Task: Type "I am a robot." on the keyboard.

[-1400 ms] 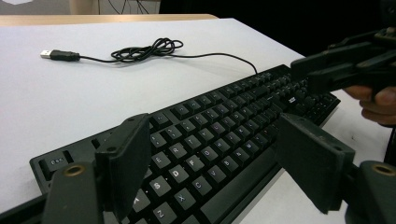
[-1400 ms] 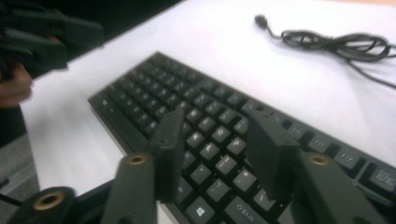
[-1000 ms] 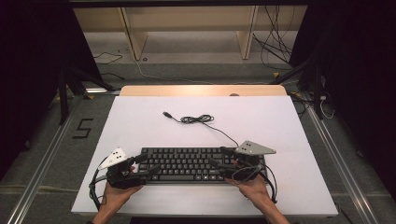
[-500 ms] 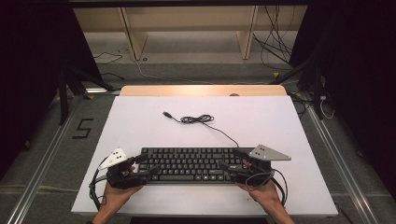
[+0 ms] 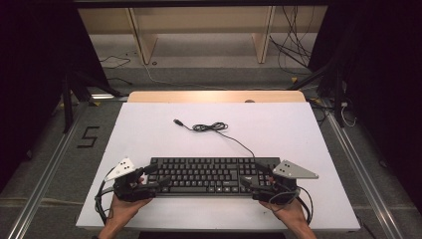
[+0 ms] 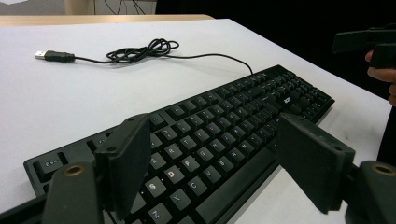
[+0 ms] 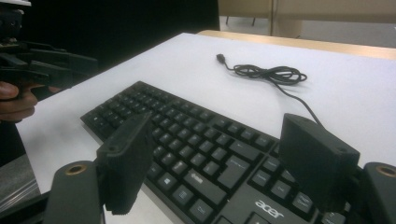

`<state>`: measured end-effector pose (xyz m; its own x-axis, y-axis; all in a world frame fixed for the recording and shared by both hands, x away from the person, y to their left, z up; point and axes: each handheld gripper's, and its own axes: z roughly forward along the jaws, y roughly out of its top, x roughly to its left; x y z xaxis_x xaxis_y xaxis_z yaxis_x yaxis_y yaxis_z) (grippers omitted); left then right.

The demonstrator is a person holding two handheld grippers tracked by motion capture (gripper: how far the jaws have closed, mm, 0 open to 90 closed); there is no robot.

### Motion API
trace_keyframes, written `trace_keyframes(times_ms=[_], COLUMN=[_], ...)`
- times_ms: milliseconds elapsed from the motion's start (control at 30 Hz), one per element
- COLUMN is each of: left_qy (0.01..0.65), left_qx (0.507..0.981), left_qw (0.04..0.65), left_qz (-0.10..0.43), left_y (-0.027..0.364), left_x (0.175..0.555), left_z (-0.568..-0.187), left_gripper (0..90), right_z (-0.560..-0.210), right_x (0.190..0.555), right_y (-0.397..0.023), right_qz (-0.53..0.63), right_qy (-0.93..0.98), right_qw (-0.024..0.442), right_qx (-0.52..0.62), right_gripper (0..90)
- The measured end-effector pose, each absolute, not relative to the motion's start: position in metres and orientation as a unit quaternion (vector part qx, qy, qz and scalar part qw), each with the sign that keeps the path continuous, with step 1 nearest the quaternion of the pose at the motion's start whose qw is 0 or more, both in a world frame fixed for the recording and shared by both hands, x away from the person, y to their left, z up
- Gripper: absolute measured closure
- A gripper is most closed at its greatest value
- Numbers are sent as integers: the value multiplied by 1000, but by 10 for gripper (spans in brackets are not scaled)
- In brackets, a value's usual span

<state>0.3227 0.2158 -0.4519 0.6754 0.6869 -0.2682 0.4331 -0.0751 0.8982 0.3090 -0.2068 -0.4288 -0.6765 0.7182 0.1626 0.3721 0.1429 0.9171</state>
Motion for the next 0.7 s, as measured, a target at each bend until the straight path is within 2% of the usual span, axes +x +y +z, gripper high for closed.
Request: trace_keyframes(times_ms=[700], left_qy=[386], left_qx=[724], left_qw=[561], left_qz=[113], left_y=[216], left_x=[322], left_z=[-451], left_gripper=[264], right_z=[-434], right_x=[301], right_y=[-222], right_qz=[542], right_qy=[729], right_qw=[179], right_qx=[378], right_gripper=[262])
